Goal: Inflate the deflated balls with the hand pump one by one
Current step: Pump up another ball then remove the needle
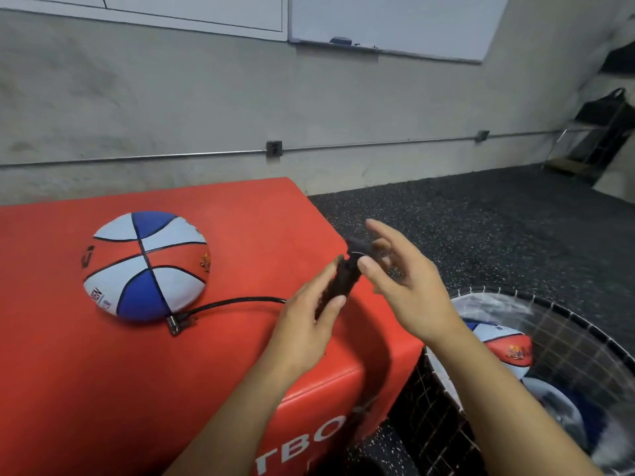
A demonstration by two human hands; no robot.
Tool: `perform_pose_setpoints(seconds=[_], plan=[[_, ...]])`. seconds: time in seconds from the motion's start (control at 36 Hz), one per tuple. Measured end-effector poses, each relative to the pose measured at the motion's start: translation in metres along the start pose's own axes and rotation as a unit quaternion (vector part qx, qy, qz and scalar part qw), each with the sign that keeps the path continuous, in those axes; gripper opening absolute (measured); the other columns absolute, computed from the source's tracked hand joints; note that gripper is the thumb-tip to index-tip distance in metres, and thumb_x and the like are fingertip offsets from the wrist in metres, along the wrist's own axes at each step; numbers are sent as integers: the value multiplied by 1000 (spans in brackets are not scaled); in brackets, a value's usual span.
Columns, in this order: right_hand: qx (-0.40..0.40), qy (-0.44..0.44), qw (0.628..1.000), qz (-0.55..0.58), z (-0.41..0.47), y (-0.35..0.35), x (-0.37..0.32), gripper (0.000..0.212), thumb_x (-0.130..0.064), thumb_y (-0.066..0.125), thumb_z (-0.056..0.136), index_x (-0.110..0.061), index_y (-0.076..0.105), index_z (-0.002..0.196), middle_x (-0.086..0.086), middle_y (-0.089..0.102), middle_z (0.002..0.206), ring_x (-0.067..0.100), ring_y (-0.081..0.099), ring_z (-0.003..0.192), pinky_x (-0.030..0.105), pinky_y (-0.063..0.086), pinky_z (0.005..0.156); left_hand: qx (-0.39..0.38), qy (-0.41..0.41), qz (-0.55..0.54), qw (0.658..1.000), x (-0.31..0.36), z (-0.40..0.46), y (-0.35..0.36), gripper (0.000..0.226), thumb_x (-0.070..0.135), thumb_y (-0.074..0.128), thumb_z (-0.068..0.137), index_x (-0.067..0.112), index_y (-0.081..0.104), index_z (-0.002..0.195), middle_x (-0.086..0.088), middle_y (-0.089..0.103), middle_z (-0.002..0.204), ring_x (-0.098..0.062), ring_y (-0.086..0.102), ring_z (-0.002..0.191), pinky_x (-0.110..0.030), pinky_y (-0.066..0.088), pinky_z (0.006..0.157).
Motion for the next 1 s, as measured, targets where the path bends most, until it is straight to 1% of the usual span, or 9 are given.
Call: perform_pose_setpoints(seconds=[0.06,0.08,0.25,0.31,0.44,0.56,0.75,0.89,1.0], plan=[[-12,-21,999,-29,1,-6,1,49,-50,63,98,-43,56,146,-18,61,112,17,62,97,49,59,88,-25,20,16,999,-1,-1,4,56,33,55,106,35,40,160,13,55,153,-5,52,140,-45,45,115],[-22,-29,998,-49,1,-7,4,47,-50,60,99,-42,57,145,-17,61,110,19,62,97,51,59,85,-26,28,22,999,1,-2,4,56,32,56,106,33,41,160,13,54,154,-3,52,140,-45,46,115],[-30,-45,992,-112,-2,-8,5,39,-47,55,103,-38,63,141,-4,66,105,15,65,95,42,54,86,-18,54,20,998,8,-4,1,56,24,63,105,38,44,156,20,54,152,0,54,136,-35,51,111],[18,-46,993,-108,0,-14,0,36,-44,57,103,-37,65,138,-2,67,105,15,64,95,42,52,88,-30,57,20,998,9,-5,1,57,23,63,105,38,44,157,23,52,153,0,54,137,-36,51,111],[197,-23,980,-26,5,-54,-10,30,-46,57,103,-46,68,131,4,67,109,25,66,96,59,56,80,-46,75,31,996,13,-6,5,56,18,62,105,34,46,157,23,51,154,0,50,141,-38,46,116],[265,-2,964,6,-6,-74,-14,29,-38,55,107,-37,69,132,-9,70,112,10,65,95,59,56,81,-54,94,62,992,16,-8,8,54,21,61,106,34,46,157,23,53,152,2,51,139,-31,44,116],[172,-7,984,-49,-4,-38,-8,35,-39,46,110,-33,66,138,-22,64,106,7,63,96,57,57,87,-44,61,22,997,6,-7,7,55,18,61,106,36,46,156,24,49,155,1,46,143,-43,44,118],[87,-23,992,-85,-9,-8,-6,35,-29,48,110,-25,65,141,-11,68,119,4,63,114,25,48,100,-41,36,-7,998,1,-6,4,58,15,61,106,34,44,158,21,50,156,-3,50,142,-47,45,117],[25,-12,995,-99,-12,7,-1,40,-38,45,108,-30,63,142,-12,68,117,7,65,106,27,49,97,-25,31,-16,999,0,-7,1,56,21,61,106,43,44,154,23,51,154,-1,52,139,-43,49,114]])
Point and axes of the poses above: each hand's wrist, its own z-axis towards the middle knuckle, its own y-axis out of the palm, x = y × z, the point moved 4 cm from there along z, towards the middle knuckle
